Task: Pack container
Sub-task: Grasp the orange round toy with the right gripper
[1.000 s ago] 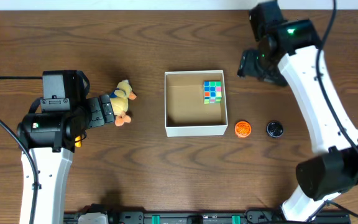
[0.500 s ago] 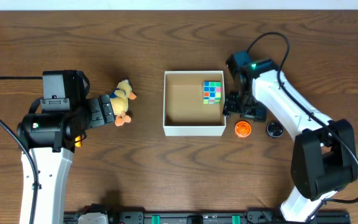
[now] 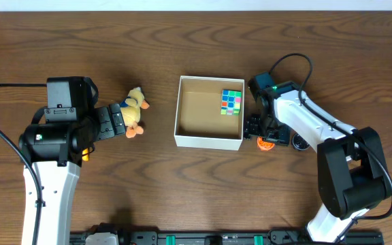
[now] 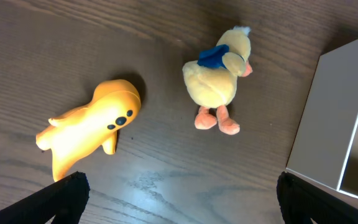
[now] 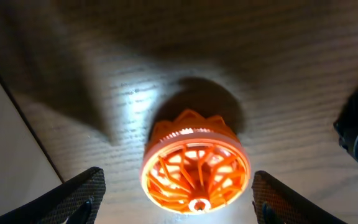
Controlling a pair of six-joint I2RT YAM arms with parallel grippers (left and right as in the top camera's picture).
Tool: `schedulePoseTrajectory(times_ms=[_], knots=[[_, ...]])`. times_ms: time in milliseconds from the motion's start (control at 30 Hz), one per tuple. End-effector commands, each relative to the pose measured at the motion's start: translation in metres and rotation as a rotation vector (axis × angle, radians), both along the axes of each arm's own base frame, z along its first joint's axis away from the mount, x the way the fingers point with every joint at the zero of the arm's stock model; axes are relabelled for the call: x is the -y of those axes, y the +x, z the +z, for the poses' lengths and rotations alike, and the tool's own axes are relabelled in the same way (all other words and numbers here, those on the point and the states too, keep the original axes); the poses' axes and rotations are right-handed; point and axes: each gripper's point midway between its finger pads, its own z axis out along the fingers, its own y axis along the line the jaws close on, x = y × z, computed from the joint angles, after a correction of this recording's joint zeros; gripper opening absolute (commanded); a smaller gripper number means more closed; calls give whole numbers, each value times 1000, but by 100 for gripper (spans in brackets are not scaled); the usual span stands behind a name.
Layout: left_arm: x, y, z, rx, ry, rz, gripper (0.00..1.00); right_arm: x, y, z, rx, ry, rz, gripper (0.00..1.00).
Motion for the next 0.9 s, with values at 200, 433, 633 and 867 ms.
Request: schedulePoseTrajectory(times_ms=[200, 433, 633, 867], knots=[[-2, 2, 5, 9, 6, 2, 98, 2, -5, -13, 1, -10, -11, 79], [-2, 2, 5, 9, 6, 2, 98, 3, -10, -22, 2, -10, -11, 78], [-2, 2, 5, 9, 6, 2, 98, 3, -9, -23, 7, -8, -11, 63], [-2, 2, 5, 9, 6, 2, 98, 3, -9, -23, 8, -7, -11, 52]])
